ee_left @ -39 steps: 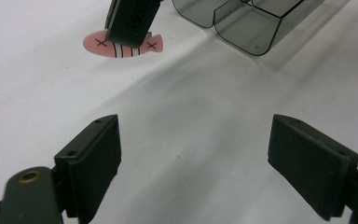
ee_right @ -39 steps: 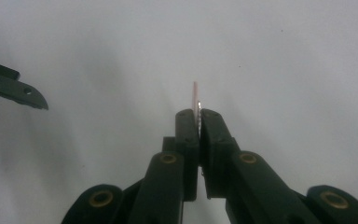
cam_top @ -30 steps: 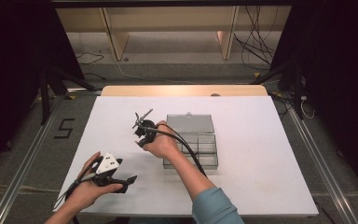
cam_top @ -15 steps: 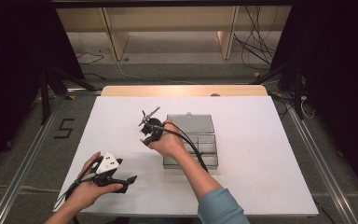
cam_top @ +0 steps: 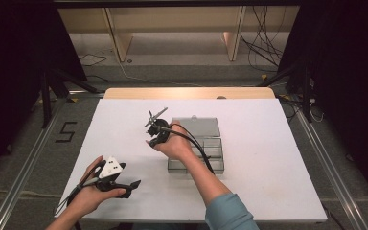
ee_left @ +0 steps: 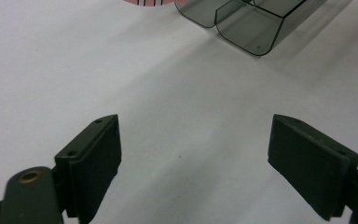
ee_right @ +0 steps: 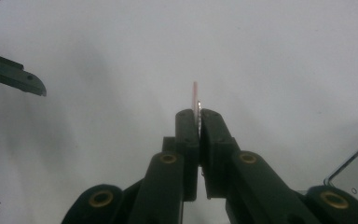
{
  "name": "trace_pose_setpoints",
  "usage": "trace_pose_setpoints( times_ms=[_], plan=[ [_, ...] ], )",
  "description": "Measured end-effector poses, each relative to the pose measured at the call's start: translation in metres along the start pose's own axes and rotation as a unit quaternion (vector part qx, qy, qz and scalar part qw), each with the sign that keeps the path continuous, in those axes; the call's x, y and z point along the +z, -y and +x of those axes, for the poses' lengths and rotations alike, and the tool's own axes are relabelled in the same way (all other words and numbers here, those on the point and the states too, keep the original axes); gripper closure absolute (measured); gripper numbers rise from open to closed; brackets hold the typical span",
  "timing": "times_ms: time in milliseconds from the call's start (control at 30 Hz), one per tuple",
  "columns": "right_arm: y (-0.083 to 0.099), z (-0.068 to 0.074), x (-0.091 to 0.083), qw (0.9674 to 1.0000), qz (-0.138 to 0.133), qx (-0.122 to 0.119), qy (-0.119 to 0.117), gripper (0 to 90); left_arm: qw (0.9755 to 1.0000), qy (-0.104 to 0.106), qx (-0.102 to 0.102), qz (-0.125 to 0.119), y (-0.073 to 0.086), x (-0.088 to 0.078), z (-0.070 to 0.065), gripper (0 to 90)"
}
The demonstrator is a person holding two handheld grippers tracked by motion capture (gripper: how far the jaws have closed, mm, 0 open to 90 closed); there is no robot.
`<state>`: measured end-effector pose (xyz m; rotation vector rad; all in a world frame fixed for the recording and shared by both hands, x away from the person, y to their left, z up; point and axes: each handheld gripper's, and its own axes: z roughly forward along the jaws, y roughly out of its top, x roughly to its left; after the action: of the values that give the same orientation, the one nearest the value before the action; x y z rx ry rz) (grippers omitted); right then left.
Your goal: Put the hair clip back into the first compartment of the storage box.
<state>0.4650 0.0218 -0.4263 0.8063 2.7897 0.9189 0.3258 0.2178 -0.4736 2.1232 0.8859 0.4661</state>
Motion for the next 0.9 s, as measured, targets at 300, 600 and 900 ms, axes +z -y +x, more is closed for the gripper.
trace_pose_setpoints(
  times_ms=[300,600,900],
  plan=[
    [0.000,-0.003,-0.005,1.0000,-0.004,0.005,0.001,87.1,1.0000,0.000,0.000,0.001,0.000,0.000,0.000,16.7],
    [0.000,-0.007,-0.011,0.9999,-0.008,0.009,0.005,87.1,1.0000,0.001,0.000,0.001,0.000,0.000,0.000,16.7],
    [0.001,-0.009,-0.015,0.9999,-0.009,0.011,0.008,87.1,1.0000,0.000,0.000,0.001,0.000,0.000,0.000,16.7]
  ],
)
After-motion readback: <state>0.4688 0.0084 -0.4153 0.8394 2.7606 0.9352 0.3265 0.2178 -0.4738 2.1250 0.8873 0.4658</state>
